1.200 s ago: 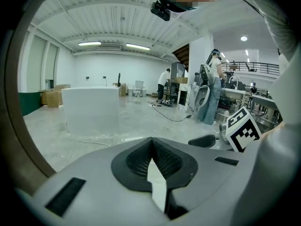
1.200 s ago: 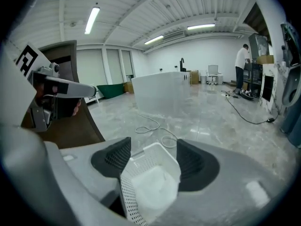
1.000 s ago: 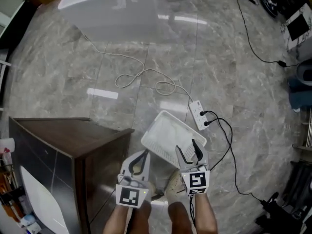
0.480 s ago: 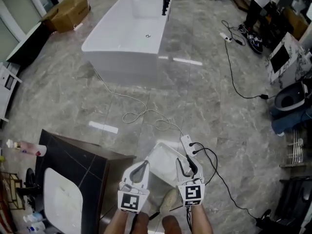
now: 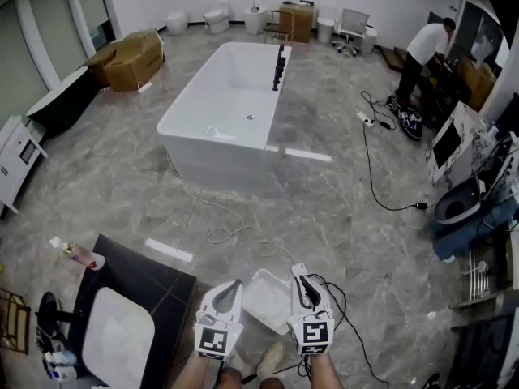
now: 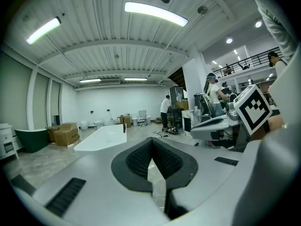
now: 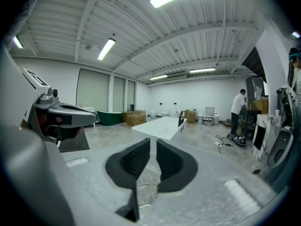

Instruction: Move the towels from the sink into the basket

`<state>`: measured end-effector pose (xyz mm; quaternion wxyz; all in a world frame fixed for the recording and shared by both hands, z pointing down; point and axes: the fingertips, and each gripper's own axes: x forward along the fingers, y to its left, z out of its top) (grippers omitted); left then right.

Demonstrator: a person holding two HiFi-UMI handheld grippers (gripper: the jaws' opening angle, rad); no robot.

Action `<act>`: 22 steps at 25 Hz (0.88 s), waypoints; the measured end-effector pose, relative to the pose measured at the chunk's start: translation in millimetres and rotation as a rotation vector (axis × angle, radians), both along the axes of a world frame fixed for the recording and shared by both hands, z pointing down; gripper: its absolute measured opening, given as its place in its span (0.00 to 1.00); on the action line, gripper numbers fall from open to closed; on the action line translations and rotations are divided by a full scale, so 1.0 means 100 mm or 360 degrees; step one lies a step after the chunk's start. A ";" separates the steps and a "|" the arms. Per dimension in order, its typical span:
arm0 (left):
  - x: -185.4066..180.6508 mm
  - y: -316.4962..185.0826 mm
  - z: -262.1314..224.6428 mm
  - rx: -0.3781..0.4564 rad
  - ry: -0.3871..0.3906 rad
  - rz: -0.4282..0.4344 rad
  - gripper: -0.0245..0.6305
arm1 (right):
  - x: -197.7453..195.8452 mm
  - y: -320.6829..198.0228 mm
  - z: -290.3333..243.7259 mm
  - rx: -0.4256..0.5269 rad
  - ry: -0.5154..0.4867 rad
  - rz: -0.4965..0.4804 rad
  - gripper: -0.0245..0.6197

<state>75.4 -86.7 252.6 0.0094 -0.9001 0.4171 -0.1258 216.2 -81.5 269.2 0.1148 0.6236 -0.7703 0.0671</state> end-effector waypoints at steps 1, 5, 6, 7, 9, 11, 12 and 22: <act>-0.03 0.03 -0.11 0.0016 0.0002 -0.0009 0.05 | -0.01 0.04 -0.13 0.0016 -0.0002 0.0001 0.10; -0.13 0.21 -0.52 0.0062 0.0009 -0.0046 0.05 | -0.03 0.24 -0.58 0.0066 -0.0001 -0.0006 0.05; -0.14 0.27 -0.61 0.0068 0.0013 -0.0056 0.05 | -0.04 0.30 -0.67 0.0073 0.0004 -0.0015 0.05; -0.16 0.33 -0.68 0.0074 0.0017 -0.0066 0.05 | -0.04 0.36 -0.76 0.0081 0.0011 -0.0024 0.05; -0.19 0.45 -0.80 0.0086 0.0022 -0.0082 0.05 | -0.06 0.46 -0.90 0.0100 0.0018 -0.0036 0.05; -0.20 0.58 -0.88 0.0094 0.0026 -0.0098 0.05 | -0.08 0.57 -1.00 0.0117 0.0027 -0.0053 0.04; -0.21 0.64 -0.90 0.0098 0.0032 -0.0110 0.05 | -0.08 0.63 -1.04 0.0122 0.0036 -0.0065 0.04; -0.41 1.08 -0.93 0.0085 0.0058 -0.0169 0.05 | -0.21 1.05 -1.10 0.0124 0.0050 -0.0107 0.04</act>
